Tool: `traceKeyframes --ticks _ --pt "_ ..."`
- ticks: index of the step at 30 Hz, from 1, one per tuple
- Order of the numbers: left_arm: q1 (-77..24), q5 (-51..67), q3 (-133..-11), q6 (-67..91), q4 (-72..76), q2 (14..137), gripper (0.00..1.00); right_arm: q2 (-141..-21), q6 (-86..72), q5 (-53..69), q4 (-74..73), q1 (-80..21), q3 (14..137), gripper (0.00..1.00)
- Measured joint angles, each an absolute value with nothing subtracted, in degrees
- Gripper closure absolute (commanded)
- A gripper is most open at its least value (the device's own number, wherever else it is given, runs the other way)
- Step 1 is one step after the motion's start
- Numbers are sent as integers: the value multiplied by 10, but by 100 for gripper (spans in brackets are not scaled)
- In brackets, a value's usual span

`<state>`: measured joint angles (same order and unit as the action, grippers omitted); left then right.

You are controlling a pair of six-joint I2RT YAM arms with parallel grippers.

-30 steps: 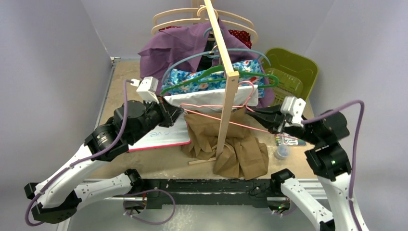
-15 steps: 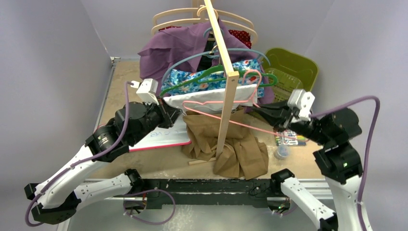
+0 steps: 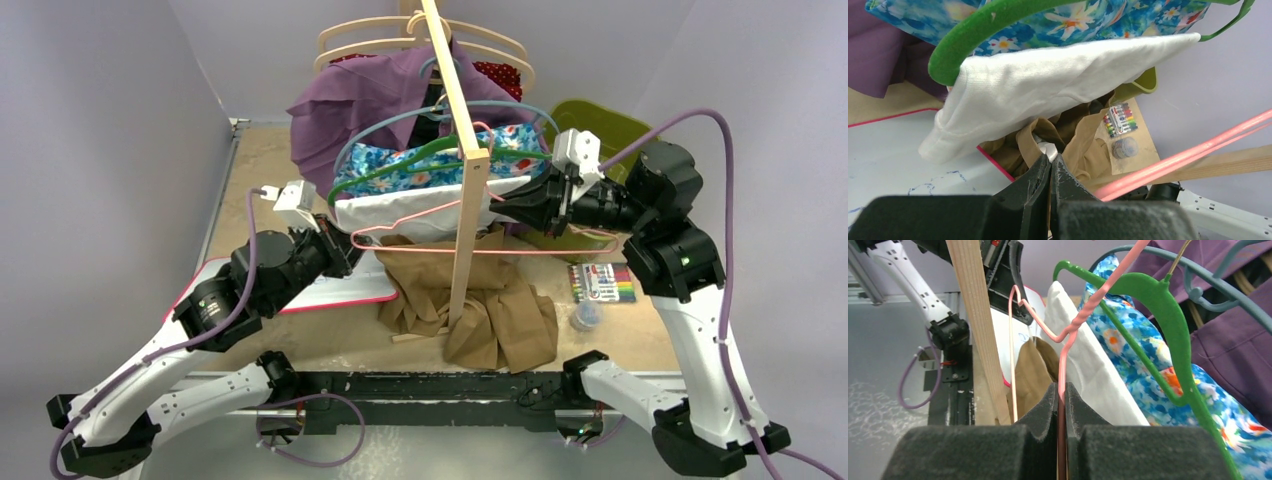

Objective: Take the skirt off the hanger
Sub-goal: Place the hanger at the clothesline.

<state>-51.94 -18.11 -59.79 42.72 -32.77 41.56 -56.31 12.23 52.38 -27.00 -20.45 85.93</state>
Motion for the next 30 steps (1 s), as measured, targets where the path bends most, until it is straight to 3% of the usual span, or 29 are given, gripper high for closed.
traceKeyframes --ticks 30 --pt "-519 -161 -564 442 -291 403 100 -613 -130 638 -185 -202 901 100"
